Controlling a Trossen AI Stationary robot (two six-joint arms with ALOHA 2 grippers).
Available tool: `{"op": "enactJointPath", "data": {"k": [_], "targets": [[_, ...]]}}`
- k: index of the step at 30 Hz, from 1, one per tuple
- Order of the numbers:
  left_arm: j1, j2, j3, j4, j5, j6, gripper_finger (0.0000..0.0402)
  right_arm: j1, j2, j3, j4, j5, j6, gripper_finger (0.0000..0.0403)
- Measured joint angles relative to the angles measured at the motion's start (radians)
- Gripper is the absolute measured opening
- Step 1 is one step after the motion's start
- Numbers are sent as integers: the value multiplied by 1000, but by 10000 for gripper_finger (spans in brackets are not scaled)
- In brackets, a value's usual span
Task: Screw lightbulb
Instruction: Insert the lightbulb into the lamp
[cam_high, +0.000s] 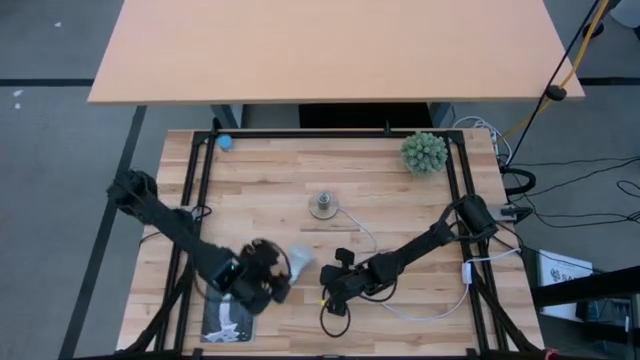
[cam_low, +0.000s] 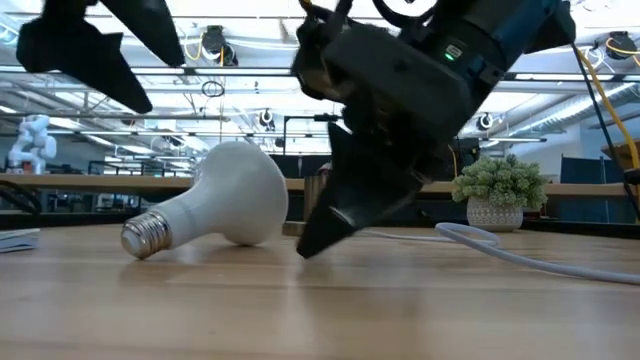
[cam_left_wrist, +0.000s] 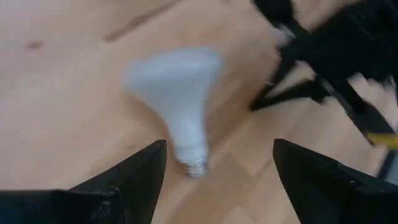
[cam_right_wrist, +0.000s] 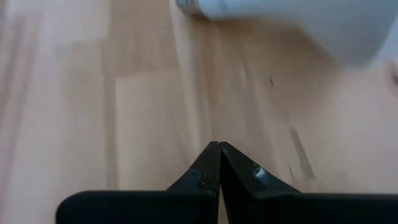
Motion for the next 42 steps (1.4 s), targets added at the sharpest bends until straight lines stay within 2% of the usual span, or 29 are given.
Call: {"op": "enactJointPath", "data": {"k": [6, 21, 24, 28, 31, 37, 42], "targets": [[-38, 69, 0, 164, -46, 39, 298, 0, 0, 0, 29, -41, -18, 0], [38, 140, 0, 175, -33, 10, 298, 2, 0, 0, 45, -41, 1, 0], [54, 140, 0, 176, -18, 52, 298, 2, 0, 0, 46, -41, 8, 0], [67, 140, 0, 179, 58, 159, 298, 2, 0, 0, 46, -40, 8, 0], [77, 156, 0, 180, 64, 222, 298, 2, 0, 0, 47, -40, 8, 0], [117, 254, 0, 293, 170, 371, 298, 2, 0, 0, 48, -40, 9, 0], [150, 301, 0, 308, 177, 416, 298, 2, 0, 0, 49, -40, 9, 0]]}}
